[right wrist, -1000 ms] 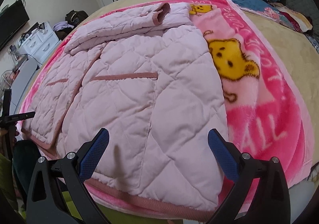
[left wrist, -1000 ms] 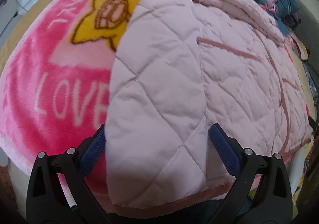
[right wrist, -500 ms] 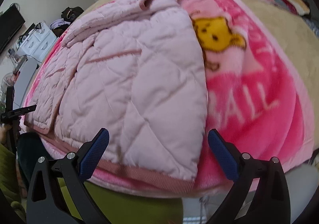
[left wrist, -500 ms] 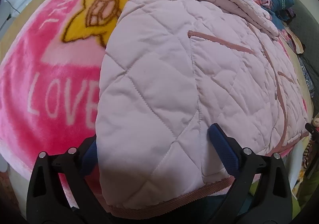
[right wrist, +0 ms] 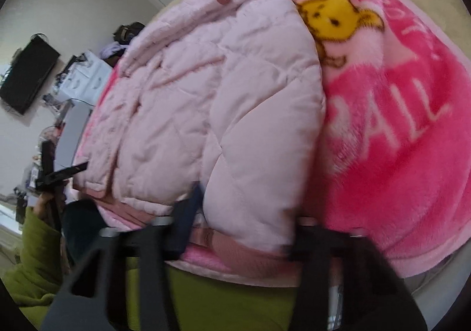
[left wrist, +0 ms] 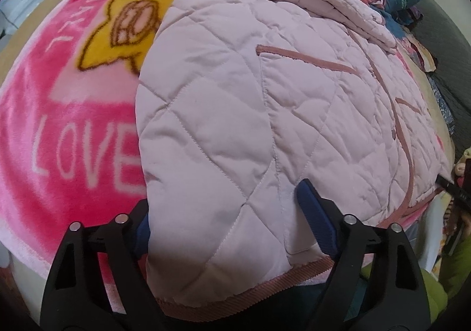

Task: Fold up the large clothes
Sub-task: 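Grasp the ribbed jacket hem with both tools, then lift the hem with both tools and fold it toward the collar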

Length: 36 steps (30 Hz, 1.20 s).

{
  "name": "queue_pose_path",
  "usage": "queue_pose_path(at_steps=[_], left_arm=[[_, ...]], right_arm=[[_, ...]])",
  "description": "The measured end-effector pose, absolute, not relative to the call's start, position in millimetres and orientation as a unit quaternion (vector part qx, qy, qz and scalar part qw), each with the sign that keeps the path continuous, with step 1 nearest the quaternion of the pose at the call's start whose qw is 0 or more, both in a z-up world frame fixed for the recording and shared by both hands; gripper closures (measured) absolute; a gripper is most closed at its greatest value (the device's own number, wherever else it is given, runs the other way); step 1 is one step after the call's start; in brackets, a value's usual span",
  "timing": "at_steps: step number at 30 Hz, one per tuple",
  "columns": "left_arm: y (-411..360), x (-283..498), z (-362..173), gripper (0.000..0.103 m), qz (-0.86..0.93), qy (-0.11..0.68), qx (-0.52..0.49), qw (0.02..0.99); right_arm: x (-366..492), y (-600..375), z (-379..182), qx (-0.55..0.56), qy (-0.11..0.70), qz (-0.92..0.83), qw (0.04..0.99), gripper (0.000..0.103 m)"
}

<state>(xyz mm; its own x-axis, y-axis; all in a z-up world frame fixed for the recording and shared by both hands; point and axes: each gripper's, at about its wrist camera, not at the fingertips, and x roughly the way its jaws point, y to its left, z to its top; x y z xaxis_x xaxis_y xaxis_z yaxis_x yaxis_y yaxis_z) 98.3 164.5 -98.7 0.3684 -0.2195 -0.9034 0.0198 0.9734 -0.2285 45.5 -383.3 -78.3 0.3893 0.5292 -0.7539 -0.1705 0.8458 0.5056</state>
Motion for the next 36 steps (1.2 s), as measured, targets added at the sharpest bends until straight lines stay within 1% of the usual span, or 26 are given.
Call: queue_pose_path(at_steps=[2,3,5,6,10,11,17,24,33,36], left_arm=[[160,97,-97,0.041,-0.070,0.552,-0.075,0.828],[158,96,-95,0.044,-0.068,0.548,-0.068,0.831],[156,94,-93,0.055,-0.063,0.543,-0.059,0.835],[154,93,-91,0.058,-0.062,0.539,-0.054,0.838],[147,86,-78,0.084,-0.070,0.511,-0.035,0.856],[146,84,-73,0.086,-0.071,0.504,-0.037,0.860],[139,87,-41,0.090,-0.073,0.455,-0.051,0.886],[133,98,-6,0.091,-0.077,0.408,-0.063,0.908],[120,117,24,0.091,-0.065,0.369,-0.049,0.926],[122,126,31,0.091,-0.068,0.361,-0.059,0.928]], right_arm=[[46,-381,-66,0.172,0.490,0.230,0.823,0.083],[45,-380,-59,0.166,0.479,0.236,0.829,0.085],[47,-377,-43,0.163,0.452,0.251,0.840,0.087],[48,-377,-36,0.164,0.440,0.257,0.845,0.087],[56,-378,-12,0.162,0.402,0.267,0.861,0.088],[58,-377,-10,0.163,0.397,0.267,0.863,0.088],[72,-375,9,0.175,0.366,0.268,0.874,0.089],[83,-376,24,0.183,0.339,0.265,0.884,0.089],[106,-377,45,0.186,0.302,0.258,0.899,0.089],[116,-376,50,0.188,0.295,0.254,0.902,0.089]])
